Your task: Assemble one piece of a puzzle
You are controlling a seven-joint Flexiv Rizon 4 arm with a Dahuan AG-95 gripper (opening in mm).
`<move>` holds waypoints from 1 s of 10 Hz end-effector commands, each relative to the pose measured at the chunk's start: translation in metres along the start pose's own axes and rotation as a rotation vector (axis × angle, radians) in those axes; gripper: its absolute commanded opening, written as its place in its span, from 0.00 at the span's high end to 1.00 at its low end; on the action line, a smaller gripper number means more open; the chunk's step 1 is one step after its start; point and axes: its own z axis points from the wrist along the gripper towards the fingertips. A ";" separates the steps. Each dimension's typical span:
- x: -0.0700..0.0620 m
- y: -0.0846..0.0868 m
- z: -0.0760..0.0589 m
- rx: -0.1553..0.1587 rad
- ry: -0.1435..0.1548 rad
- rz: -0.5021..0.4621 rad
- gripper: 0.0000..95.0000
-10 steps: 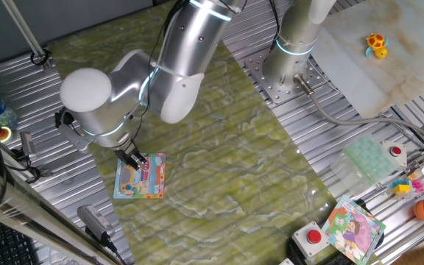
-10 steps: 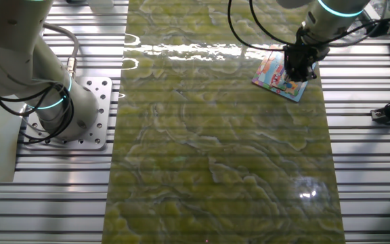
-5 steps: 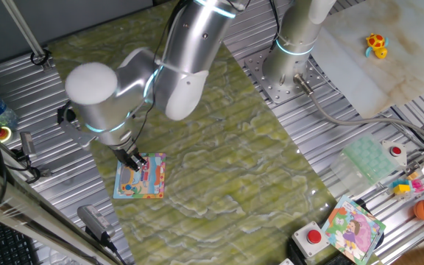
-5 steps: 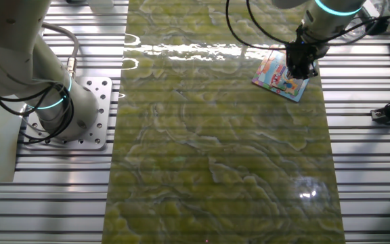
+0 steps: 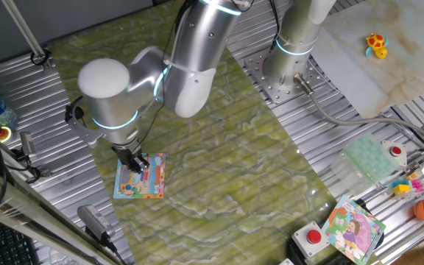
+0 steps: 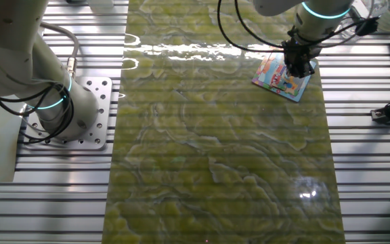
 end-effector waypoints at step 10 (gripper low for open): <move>0.000 0.001 0.005 0.001 -0.066 -0.008 1.00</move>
